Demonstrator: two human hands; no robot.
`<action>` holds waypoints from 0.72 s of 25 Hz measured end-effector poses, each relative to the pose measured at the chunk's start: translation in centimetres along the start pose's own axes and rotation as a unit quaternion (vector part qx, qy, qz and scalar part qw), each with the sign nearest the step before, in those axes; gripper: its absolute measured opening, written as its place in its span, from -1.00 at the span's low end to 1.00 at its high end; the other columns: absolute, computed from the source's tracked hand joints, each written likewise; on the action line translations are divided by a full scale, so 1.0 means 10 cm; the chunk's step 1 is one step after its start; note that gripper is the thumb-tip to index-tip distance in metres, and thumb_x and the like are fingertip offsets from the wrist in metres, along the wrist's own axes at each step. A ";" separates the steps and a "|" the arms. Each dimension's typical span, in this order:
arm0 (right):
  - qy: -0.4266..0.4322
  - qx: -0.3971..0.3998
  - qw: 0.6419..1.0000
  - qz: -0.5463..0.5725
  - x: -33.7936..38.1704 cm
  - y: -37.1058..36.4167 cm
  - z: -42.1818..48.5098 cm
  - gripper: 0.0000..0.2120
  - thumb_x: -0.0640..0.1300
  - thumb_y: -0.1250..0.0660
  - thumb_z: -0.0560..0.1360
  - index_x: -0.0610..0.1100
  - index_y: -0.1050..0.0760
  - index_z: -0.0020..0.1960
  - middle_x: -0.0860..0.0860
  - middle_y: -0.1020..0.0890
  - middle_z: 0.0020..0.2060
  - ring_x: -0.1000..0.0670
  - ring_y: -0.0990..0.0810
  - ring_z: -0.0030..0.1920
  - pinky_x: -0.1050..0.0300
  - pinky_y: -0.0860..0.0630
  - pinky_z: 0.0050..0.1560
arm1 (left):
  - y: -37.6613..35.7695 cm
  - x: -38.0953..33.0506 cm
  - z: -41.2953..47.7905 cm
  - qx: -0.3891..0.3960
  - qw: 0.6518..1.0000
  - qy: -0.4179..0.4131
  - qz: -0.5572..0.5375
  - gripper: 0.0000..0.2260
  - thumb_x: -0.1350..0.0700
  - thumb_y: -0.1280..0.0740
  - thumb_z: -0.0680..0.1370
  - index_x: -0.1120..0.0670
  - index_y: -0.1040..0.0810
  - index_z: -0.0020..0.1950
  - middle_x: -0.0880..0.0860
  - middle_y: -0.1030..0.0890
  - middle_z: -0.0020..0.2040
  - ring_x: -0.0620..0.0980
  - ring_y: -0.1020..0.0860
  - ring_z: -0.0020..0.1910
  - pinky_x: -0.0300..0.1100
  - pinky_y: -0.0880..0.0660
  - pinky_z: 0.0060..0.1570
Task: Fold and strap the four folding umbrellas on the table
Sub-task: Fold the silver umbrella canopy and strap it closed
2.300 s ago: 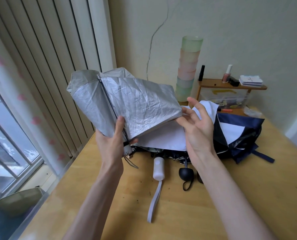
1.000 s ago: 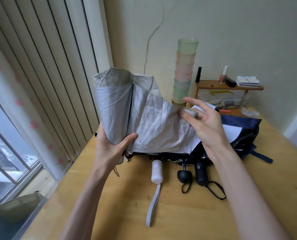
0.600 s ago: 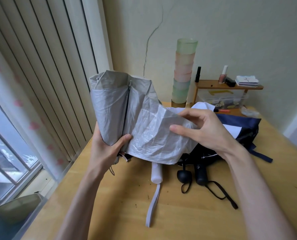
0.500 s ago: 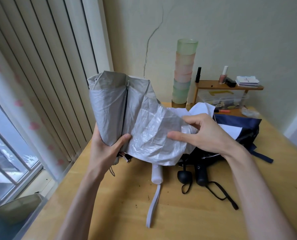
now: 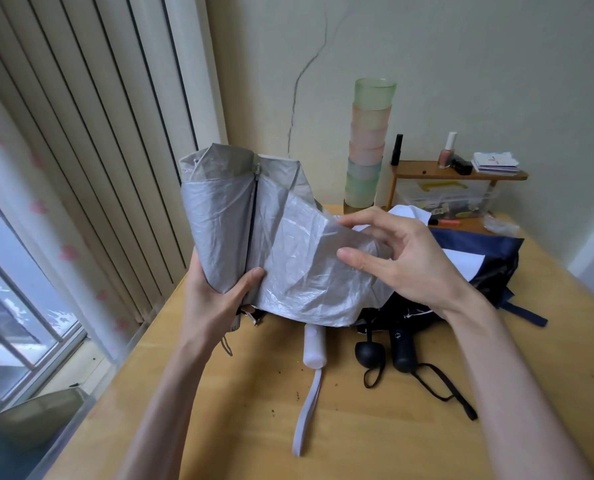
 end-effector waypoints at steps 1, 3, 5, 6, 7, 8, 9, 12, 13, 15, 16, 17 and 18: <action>-0.001 0.003 1.000 -0.003 0.01 -0.01 0.00 -0.73 -0.16 -0.53 0.53 -0.04 -0.67 0.22 -0.01 -0.69 0.16 0.01 -0.70 0.18 0.10 -0.57 0.34 | -0.01 0.00 0.00 0.002 1.000 0.000 0.004 -0.53 0.26 -0.54 0.51 0.13 -0.41 0.33 -0.06 -0.54 -0.13 -0.24 -0.60 -0.43 -0.15 -0.51 -0.48; -0.023 0.021 0.999 -0.034 0.01 -0.01 -0.01 -0.80 -0.10 -0.54 0.53 -0.08 -0.72 0.14 0.01 -0.72 0.09 0.03 -0.70 0.15 0.11 -0.60 0.27 | -0.02 -0.01 -0.01 -0.003 1.000 0.001 0.005 -0.51 0.24 -0.55 0.51 0.15 -0.42 0.36 -0.04 -0.56 -0.08 -0.20 -0.61 -0.41 -0.02 -0.54 -0.45; -0.072 0.044 0.993 -0.085 -0.02 0.01 -0.02 -0.84 0.05 -0.55 0.51 -0.04 -0.74 -0.06 0.03 -0.75 -0.14 0.08 -0.70 -0.10 0.08 -0.61 0.02 | 0.03 0.02 0.03 -0.012 1.000 -0.006 -0.001 -0.50 0.20 -0.57 0.50 0.10 -0.43 0.36 -0.03 -0.58 0.03 -0.19 -0.66 -0.27 -0.14 -0.61 -0.40; -0.087 0.040 0.988 -0.120 -0.05 0.06 -0.03 -0.74 0.13 -0.56 0.48 -0.05 -0.69 -0.21 -0.01 -0.69 -0.30 0.02 -0.61 -0.27 0.09 -0.52 -0.13 | 0.07 0.04 0.05 -0.024 1.000 -0.007 -0.006 -0.48 0.13 -0.60 0.48 0.04 -0.45 0.35 -0.02 -0.59 0.08 -0.16 -0.68 -0.14 -0.13 -0.65 -0.29; -0.099 0.024 0.984 -0.146 -0.07 0.12 -0.04 -0.63 0.18 -0.56 0.44 -0.09 -0.62 -0.32 0.00 -0.62 -0.41 0.01 -0.51 -0.37 0.14 -0.44 -0.21 | 0.10 0.04 0.07 -0.035 0.999 -0.003 -0.006 -0.45 0.03 -0.64 0.45 -0.02 -0.46 0.33 0.00 -0.61 0.12 -0.04 -0.68 -0.02 -0.01 -0.67 -0.17; -0.099 0.002 0.983 -0.158 -0.07 0.18 -0.04 -0.58 0.19 -0.55 0.41 -0.12 -0.59 -0.37 0.02 -0.62 -0.46 0.09 -0.49 -0.41 0.23 -0.40 -0.25 | 0.12 0.05 0.08 -0.043 0.999 0.001 -0.001 -0.42 -0.07 -0.67 0.40 -0.05 -0.47 0.30 0.05 -0.62 0.13 0.15 -0.67 0.03 0.15 -0.67 -0.12; -0.097 -0.022 0.981 -0.167 -0.05 0.21 -0.05 -0.56 0.21 -0.55 0.39 -0.15 -0.59 -0.38 0.01 -0.64 -0.47 0.13 -0.50 -0.43 0.29 -0.39 -0.29 | 0.13 0.07 0.09 -0.049 0.999 0.004 0.003 -0.40 -0.14 -0.68 0.37 -0.07 -0.48 0.28 0.11 -0.62 0.14 0.29 -0.63 -0.01 0.23 -0.64 -0.13; -0.091 -0.067 0.985 -0.129 -0.06 0.24 -0.04 -0.42 0.27 -0.53 0.34 -0.30 -0.60 -0.31 -0.12 -0.68 -0.41 0.06 -0.65 -0.38 0.21 -0.51 -0.21 | 0.12 0.06 0.09 -0.066 0.998 0.009 0.001 -0.45 -0.11 -0.67 0.40 -0.08 -0.48 0.25 0.09 -0.62 0.10 0.22 -0.61 -0.02 0.15 -0.60 -0.14; -0.098 -0.065 0.989 -0.089 -0.07 0.22 -0.04 -0.41 0.24 -0.53 0.35 -0.34 -0.60 -0.26 -0.19 -0.69 -0.35 0.02 -0.70 -0.33 0.13 -0.58 -0.16 | 0.11 0.04 0.08 -0.072 0.997 0.013 -0.004 -0.46 -0.06 -0.66 0.42 -0.07 -0.48 0.27 -0.01 -0.62 0.10 0.13 -0.63 0.03 0.10 -0.61 -0.08; -0.118 -0.039 0.992 -0.030 -0.12 0.17 -0.04 -0.53 0.15 -0.57 0.37 -0.30 -0.63 -0.21 -0.23 -0.71 -0.23 0.01 -0.72 -0.23 0.08 -0.66 -0.14 | 0.13 0.05 0.07 -0.084 0.996 0.022 -0.007 -0.46 -0.01 -0.64 0.43 -0.04 -0.48 0.31 -0.15 -0.59 0.09 0.01 -0.64 0.11 0.08 -0.65 0.03; -0.125 -0.031 0.992 -0.014 -0.13 0.16 -0.04 -0.64 0.10 -0.59 0.37 -0.22 -0.66 -0.22 -0.19 -0.73 -0.22 0.02 -0.71 -0.20 0.11 -0.66 -0.14 | 0.14 0.06 0.08 -0.083 0.996 0.027 -0.003 -0.47 -0.02 -0.65 0.43 -0.05 -0.49 0.30 -0.15 -0.59 0.08 0.10 -0.65 0.12 0.16 -0.66 0.03; -0.130 -0.031 0.991 0.003 -0.13 0.15 -0.05 -0.74 0.04 -0.60 0.37 -0.14 -0.67 -0.24 -0.13 -0.73 -0.23 0.02 -0.70 -0.20 0.12 -0.66 -0.14 | 0.15 0.08 0.08 -0.079 0.996 0.033 0.001 -0.48 -0.04 -0.66 0.42 -0.07 -0.49 0.27 -0.11 -0.59 0.08 0.24 -0.65 0.12 0.25 -0.66 0.00; -0.127 -0.038 0.991 0.025 -0.14 0.16 -0.04 -0.79 -0.02 -0.60 0.38 -0.13 -0.66 -0.22 -0.08 -0.74 -0.23 0.00 -0.70 -0.19 0.13 -0.67 -0.15 | 0.15 0.09 0.09 -0.076 0.996 0.037 0.001 -0.48 -0.06 -0.66 0.41 -0.08 -0.49 0.26 -0.07 -0.60 0.10 0.34 -0.64 0.10 0.31 -0.65 -0.02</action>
Point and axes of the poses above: each hand's wrist, its own z-axis towards the middle knuckle, its own y-axis out of the back of the hand, x = y × z, the point moved 4 cm from there along z, towards the middle knuckle
